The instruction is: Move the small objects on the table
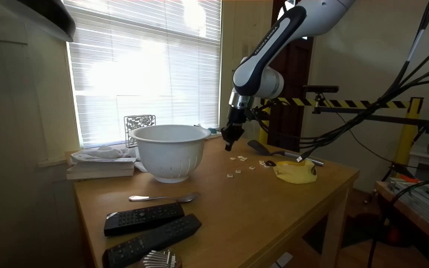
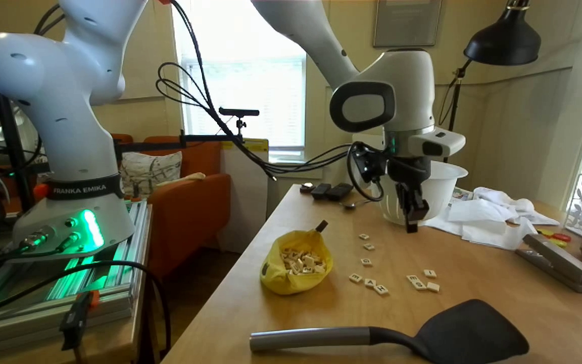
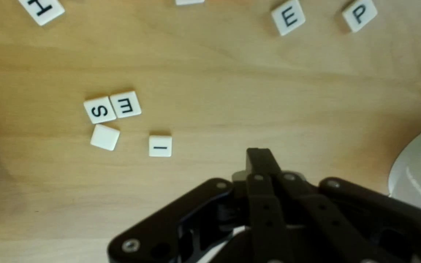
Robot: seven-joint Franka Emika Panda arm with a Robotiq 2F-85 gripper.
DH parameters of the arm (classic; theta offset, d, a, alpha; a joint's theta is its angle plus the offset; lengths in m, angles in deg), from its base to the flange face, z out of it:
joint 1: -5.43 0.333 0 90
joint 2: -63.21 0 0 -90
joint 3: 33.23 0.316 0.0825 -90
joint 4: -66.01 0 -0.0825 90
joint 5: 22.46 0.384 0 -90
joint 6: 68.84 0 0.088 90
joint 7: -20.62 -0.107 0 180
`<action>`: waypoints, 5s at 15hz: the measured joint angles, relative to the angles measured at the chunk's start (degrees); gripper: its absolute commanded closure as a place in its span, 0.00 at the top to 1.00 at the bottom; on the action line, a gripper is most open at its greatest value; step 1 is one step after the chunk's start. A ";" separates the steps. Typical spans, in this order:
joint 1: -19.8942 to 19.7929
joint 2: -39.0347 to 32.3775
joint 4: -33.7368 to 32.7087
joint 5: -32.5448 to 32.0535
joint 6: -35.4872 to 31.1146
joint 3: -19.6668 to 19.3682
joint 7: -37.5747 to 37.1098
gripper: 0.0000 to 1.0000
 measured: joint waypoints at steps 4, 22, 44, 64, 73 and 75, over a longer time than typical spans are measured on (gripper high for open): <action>-0.37 -3.75 -4.05 0.04 -1.11 -1.48 -3.74 0.00; 3.12 -12.18 -12.35 -0.71 -0.32 -8.45 -14.78 0.00; 5.11 -10.98 -10.47 -1.45 2.22 -6.85 -14.72 0.00; 7.80 -0.69 7.31 -1.45 -1.87 -0.86 -7.14 0.00; 7.68 0.00 8.16 -1.44 -2.44 -0.76 -6.15 0.00; 7.61 0.34 8.01 -1.44 -2.43 -0.79 -6.25 0.00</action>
